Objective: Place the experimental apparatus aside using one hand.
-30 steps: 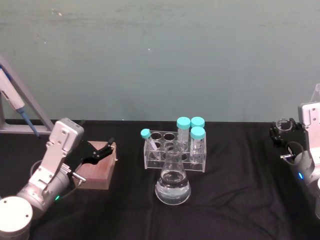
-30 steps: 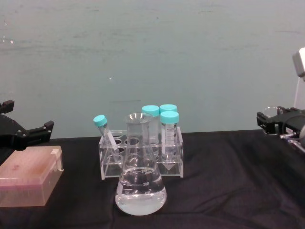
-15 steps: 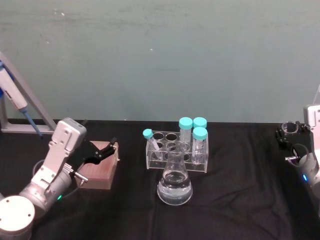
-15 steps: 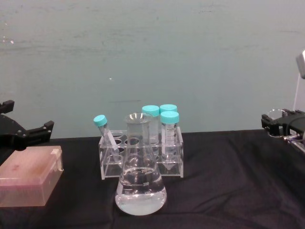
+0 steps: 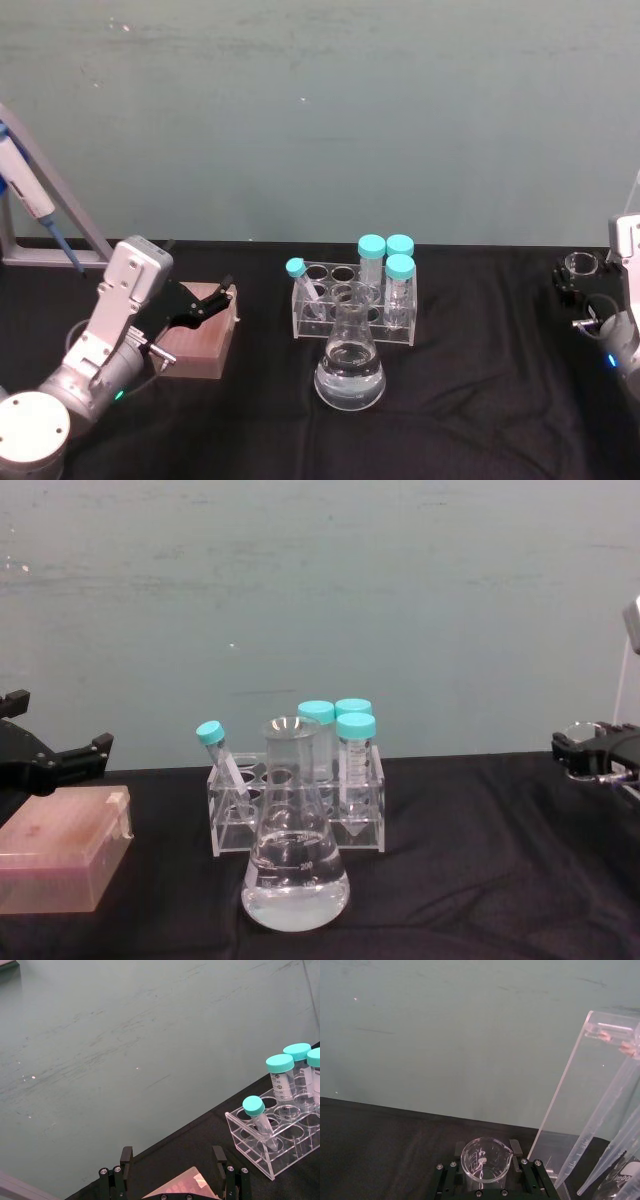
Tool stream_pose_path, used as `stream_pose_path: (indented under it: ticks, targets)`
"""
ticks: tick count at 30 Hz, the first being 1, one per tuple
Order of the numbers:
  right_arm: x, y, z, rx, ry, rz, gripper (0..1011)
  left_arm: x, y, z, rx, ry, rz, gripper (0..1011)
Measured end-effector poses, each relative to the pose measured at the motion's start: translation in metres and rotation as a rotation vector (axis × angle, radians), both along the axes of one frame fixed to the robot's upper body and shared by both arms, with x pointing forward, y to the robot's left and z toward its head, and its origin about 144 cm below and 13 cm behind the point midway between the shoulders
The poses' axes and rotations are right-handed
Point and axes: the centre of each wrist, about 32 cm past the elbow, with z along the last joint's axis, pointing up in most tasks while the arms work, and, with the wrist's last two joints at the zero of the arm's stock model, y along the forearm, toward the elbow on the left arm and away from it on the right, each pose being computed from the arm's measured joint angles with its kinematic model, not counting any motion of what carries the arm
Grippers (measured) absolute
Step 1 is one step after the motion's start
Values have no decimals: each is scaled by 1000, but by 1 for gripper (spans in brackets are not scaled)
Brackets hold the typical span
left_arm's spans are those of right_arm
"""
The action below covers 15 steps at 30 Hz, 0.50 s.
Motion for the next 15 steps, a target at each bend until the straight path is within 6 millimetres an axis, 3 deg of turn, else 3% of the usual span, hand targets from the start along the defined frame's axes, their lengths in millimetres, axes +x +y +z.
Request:
stream_pose_path:
  ticks: [15]
  targets:
    - [2,-3,-4,7,29,-4,528,0,0,0,0,0,0,1000]
